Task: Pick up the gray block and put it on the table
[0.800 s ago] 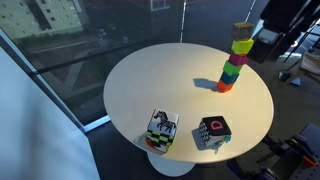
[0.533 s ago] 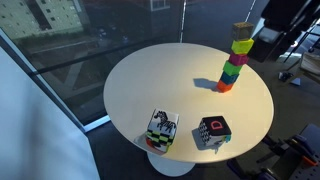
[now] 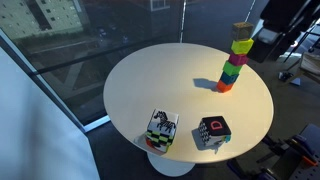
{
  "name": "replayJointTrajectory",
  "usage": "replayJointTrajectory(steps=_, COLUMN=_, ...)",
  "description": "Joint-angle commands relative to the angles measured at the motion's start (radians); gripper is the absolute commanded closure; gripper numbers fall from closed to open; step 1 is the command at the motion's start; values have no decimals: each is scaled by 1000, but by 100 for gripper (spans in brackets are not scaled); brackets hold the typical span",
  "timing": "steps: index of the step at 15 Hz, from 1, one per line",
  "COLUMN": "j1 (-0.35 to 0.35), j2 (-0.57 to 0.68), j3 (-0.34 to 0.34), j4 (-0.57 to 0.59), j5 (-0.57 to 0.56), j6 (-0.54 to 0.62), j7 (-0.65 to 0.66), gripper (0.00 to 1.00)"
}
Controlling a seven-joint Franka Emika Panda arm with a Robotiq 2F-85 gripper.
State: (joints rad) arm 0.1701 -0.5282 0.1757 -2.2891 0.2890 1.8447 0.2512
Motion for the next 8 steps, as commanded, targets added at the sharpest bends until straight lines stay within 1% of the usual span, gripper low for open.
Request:
replayJointTrajectory(steps=1, j1=-18, j2=19, j3=8, j4=9, j5=-21, j6=11, j7=-10, gripper=0)
replayJointTrajectory(steps=8, j1=-46, j2=80, j3=0, j4=37, j5=-85, j6=28, j7=-23, gripper=0)
